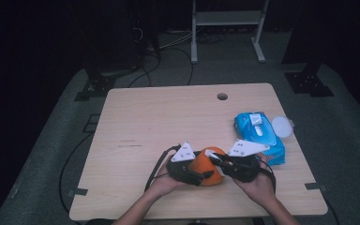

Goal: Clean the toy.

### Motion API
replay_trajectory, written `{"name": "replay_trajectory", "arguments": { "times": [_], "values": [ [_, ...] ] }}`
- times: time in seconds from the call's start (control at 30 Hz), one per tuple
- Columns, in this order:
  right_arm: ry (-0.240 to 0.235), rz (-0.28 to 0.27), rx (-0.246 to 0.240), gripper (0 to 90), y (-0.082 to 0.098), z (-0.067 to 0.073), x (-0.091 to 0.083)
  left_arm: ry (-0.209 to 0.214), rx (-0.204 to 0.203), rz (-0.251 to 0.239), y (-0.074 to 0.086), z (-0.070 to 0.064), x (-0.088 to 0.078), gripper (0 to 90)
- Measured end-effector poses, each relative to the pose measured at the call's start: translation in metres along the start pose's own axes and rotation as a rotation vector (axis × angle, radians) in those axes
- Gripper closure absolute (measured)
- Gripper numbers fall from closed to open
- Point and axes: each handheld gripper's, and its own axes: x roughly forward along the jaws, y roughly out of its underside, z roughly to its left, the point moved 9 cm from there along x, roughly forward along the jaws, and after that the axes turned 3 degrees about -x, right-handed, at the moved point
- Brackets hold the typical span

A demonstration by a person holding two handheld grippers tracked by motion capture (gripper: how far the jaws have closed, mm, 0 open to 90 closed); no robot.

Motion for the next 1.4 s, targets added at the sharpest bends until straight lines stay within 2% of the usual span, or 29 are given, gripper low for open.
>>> {"name": "replay_trajectory", "arguments": {
  "times": [0.03, 0.1, 0.23, 0.3, 0.37, 0.47, 0.53, 0.63, 0.7, 0.73, 0.87, 0.93, 1.03, 1.13, 1.27, 1.33, 1.4],
  "values": [
    [0.001, 0.005, -0.014, 80.9, -0.001, 0.002, 0.001, 0.007, 0.012, 0.003, 0.0, 0.0, 0.0, 18.4],
    [-0.004, 0.01, -0.013, 80.9, 0.0, 0.001, 0.001, 0.052, -0.003, -0.01, 0.0, 0.001, -0.003, 15.1],
    [-0.03, 0.007, 0.02, 80.9, 0.004, -0.003, -0.003, 0.102, -0.062, -0.056, -0.003, 0.011, -0.011, 11.5],
    [-0.029, 0.012, 0.022, 80.9, 0.007, -0.005, -0.006, 0.109, -0.065, -0.053, -0.002, 0.013, -0.012, 11.5],
    [-0.03, 0.013, 0.028, 80.9, 0.009, -0.007, -0.009, 0.126, -0.063, -0.049, -0.001, 0.011, -0.012, 16.0],
    [-0.028, 0.02, 0.028, 80.9, 0.01, -0.005, -0.01, 0.107, -0.032, -0.031, 0.001, 0.006, -0.008, 26.3],
    [-0.026, 0.026, 0.008, 80.9, 0.008, 0.001, -0.008, 0.099, -0.011, -0.024, 0.001, 0.001, -0.006, 29.7],
    [-0.085, 0.032, -0.039, 80.9, 0.005, 0.021, 0.0, 0.09, 0.077, -0.007, 0.0, -0.014, 0.0, 31.2],
    [-0.061, 0.061, -0.094, 80.9, 0.008, 0.026, 0.007, 0.069, 0.129, 0.003, 0.0, -0.022, 0.004, 31.5],
    [-0.043, 0.07, -0.101, 81.0, 0.009, 0.024, 0.009, 0.064, 0.142, 0.01, 0.0, -0.023, 0.004, 31.6],
    [-0.001, 0.057, -0.039, 81.0, 0.01, 0.001, 0.0, 0.075, 0.121, 0.0, 0.002, -0.02, 0.004, 31.8],
    [-0.005, 0.057, 0.012, 81.0, 0.012, -0.013, -0.005, 0.074, 0.116, -0.005, 0.002, -0.019, 0.004, 31.8],
    [0.005, 0.053, 0.063, 81.0, 0.017, -0.028, -0.011, 0.077, 0.113, -0.008, 0.002, -0.019, 0.004, 31.7],
    [0.025, 0.052, 0.086, 81.0, 0.02, -0.041, -0.016, 0.086, 0.106, -0.008, 0.002, -0.017, 0.003, 31.4],
    [0.037, 0.067, 0.114, 81.0, 0.025, -0.048, -0.02, 0.085, 0.067, -0.016, 0.003, -0.011, 0.001, 31.3],
    [0.013, 0.051, 0.13, 81.1, 0.022, -0.045, -0.021, 0.082, 0.047, -0.02, 0.003, -0.009, 0.002, 31.1],
    [-0.048, 0.024, 0.136, 81.1, 0.014, -0.033, -0.021, 0.077, 0.039, -0.024, 0.002, -0.007, 0.003, 31.0]
  ]
}}
